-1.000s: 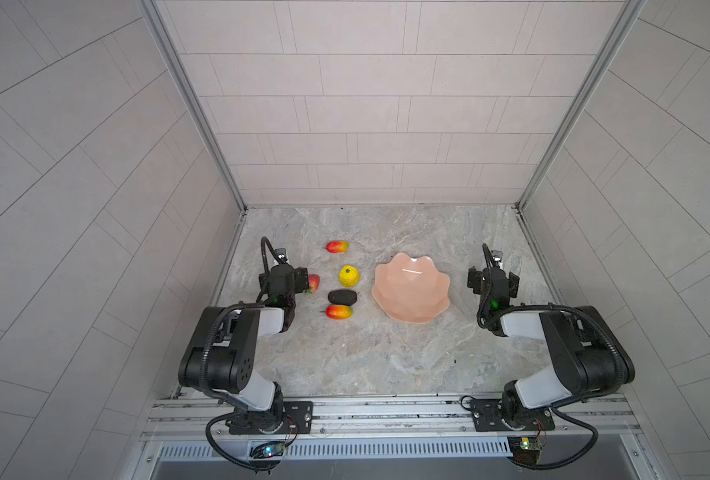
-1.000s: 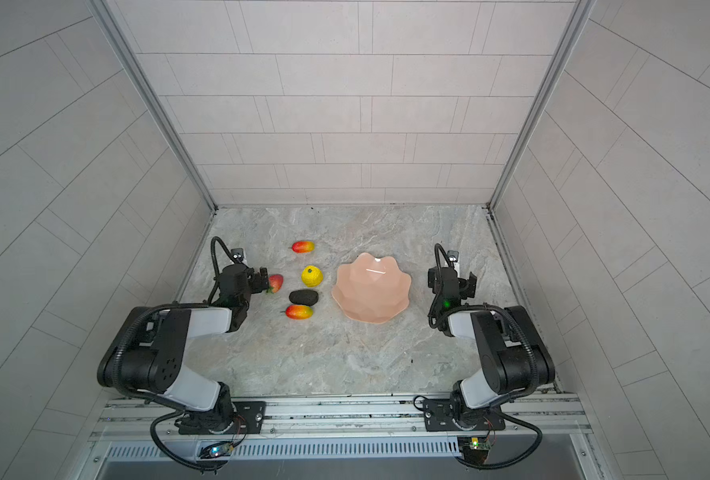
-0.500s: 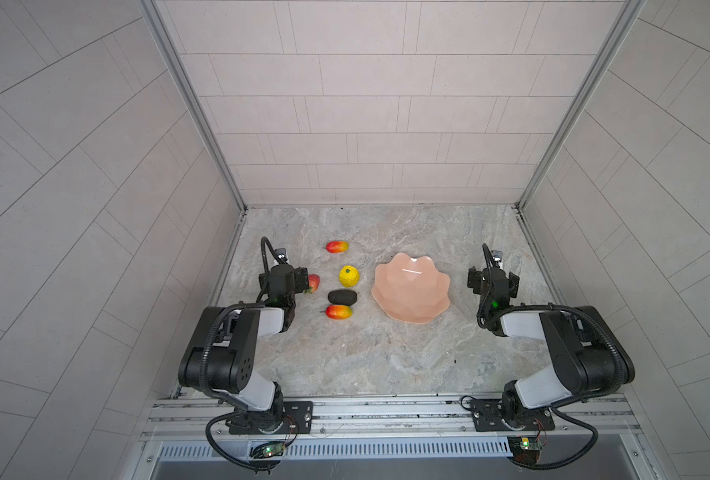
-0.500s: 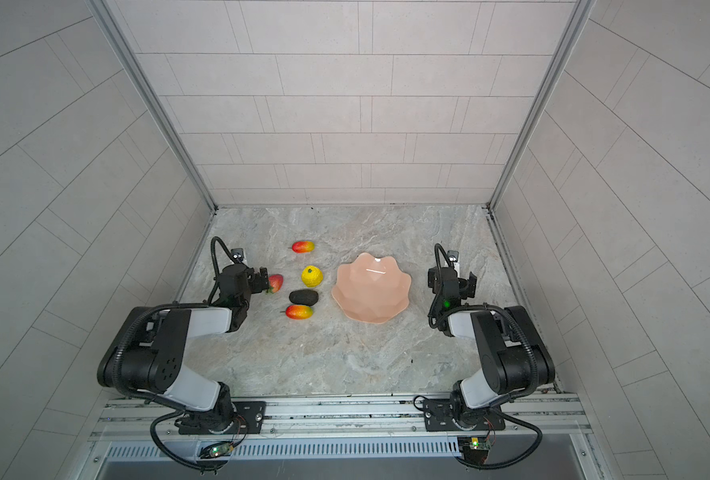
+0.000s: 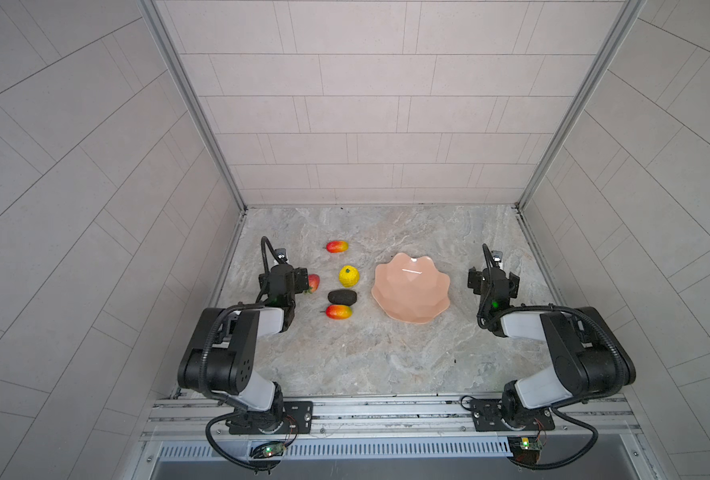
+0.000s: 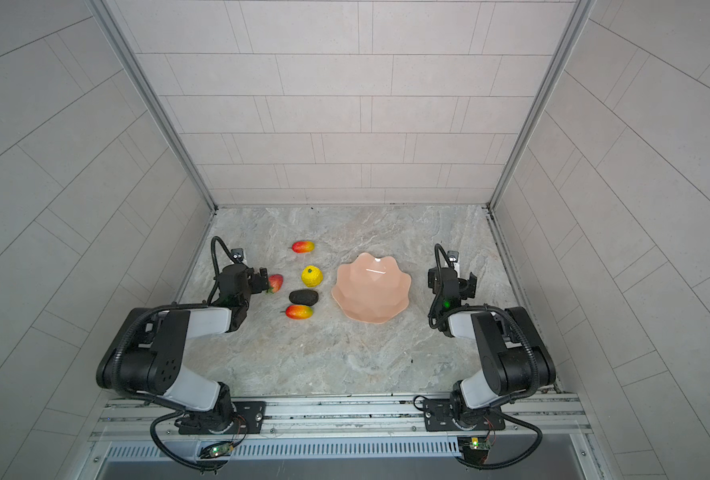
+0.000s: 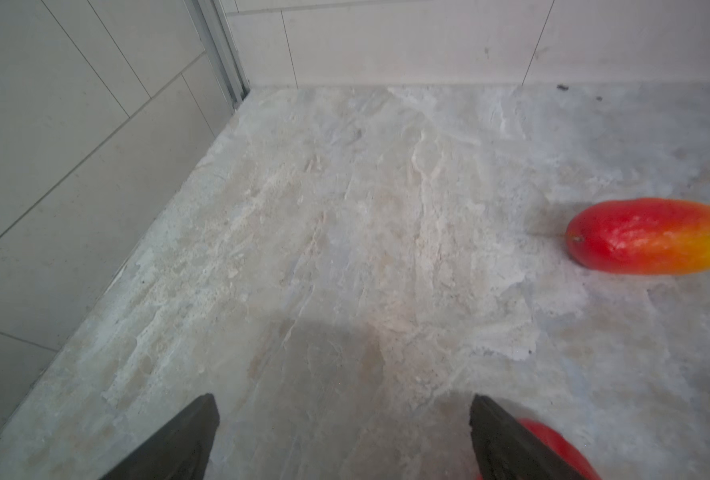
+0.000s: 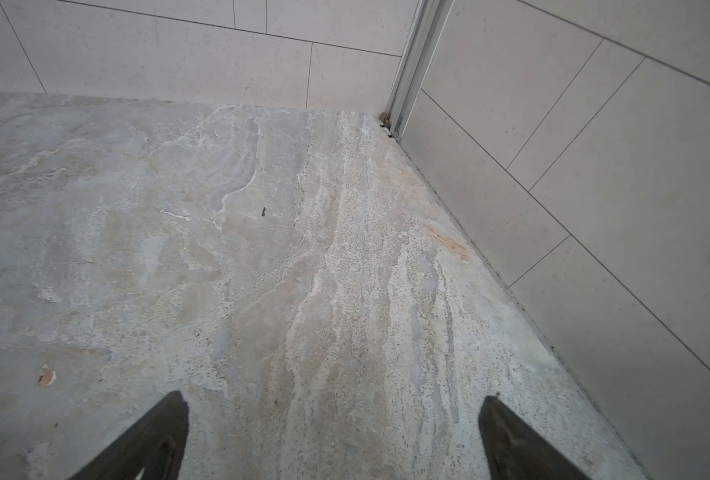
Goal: Place and organize the fake fruits in the fruit bowl
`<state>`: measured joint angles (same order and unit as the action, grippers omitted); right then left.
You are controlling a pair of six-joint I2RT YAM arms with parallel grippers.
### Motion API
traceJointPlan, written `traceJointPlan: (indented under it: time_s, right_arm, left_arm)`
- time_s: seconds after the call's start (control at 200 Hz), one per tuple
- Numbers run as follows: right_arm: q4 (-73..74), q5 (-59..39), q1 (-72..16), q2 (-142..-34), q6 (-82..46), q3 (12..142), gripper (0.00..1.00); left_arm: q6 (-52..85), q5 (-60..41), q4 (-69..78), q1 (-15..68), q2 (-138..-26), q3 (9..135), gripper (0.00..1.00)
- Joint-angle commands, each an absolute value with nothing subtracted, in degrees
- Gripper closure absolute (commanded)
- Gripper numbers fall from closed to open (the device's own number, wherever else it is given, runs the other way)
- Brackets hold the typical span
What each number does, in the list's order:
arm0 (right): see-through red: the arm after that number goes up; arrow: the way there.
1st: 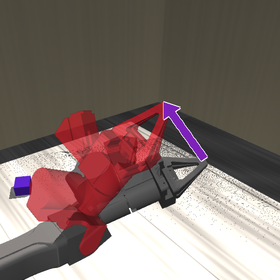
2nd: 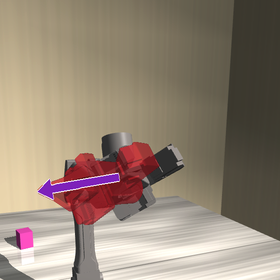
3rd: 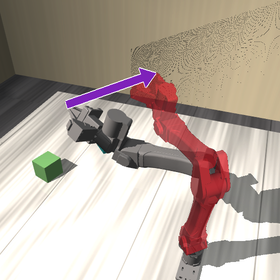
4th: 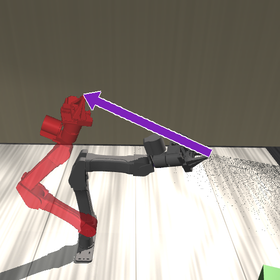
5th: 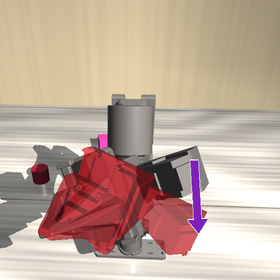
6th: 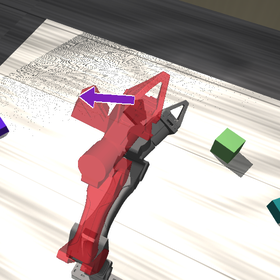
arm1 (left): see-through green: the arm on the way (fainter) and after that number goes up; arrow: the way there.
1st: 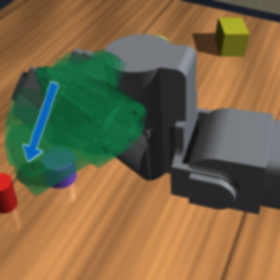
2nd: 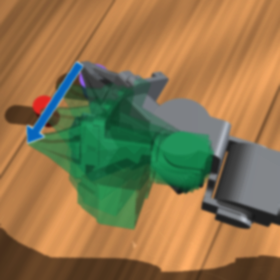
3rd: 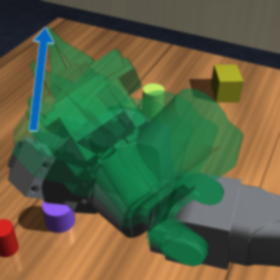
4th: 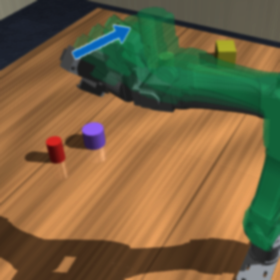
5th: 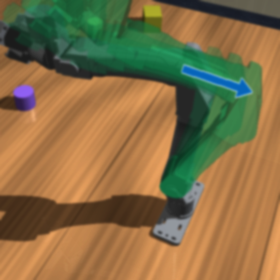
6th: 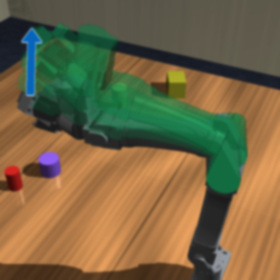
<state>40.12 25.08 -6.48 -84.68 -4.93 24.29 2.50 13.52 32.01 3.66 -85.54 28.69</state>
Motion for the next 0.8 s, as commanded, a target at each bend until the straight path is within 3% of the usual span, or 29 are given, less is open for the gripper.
traceJointPlan:
  time_s: [0.0,0.165,0.38,0.435,0.505,0.636,0.796]
  right_arm:
    - [25.8,27.3,-9.8,-77.6,-0.3,30.6,0.00]
    - [4.8,22.6,-10.5,-68.7,-1.5,43.5,0.00]
    - [-18.3,12.2,-18.0,-71.8,-4.0,63.6,0.00]
    - [-21.9,4.7,-19.8,-74.6,-5.9,68.2,0.00]
    - [-25.3,3.0,-24.5,-79.1,-8.9,73.2,0.00]
    - [-32.0,5.7,-34.7,-91.5,-10.5,86.3,0.00]
    - [-40.3,5.8,-41.0,-107.3,-12.2,103.9,0.00]
  left_arm:
    - [2.0,13.5,18.8,3.8,-77.6,35.8,0.00]
    - [3.4,12.5,-6.1,4.0,-72.5,49.7,0.00]
    - [-0.3,12.3,-44.0,4.0,-76.2,75.0,0.00]
    - [-0.2,9.4,-49.7,4.0,-76.6,78.5,0.00]
    - [1.0,5.3,-54.6,4.0,-76.9,81.9,0.00]
    - [4.3,-1.3,-58.3,4.0,-76.3,84.5,0.00]
    - [8.7,-5.8,-57.4,4.2,-73.8,84.7,0.00]
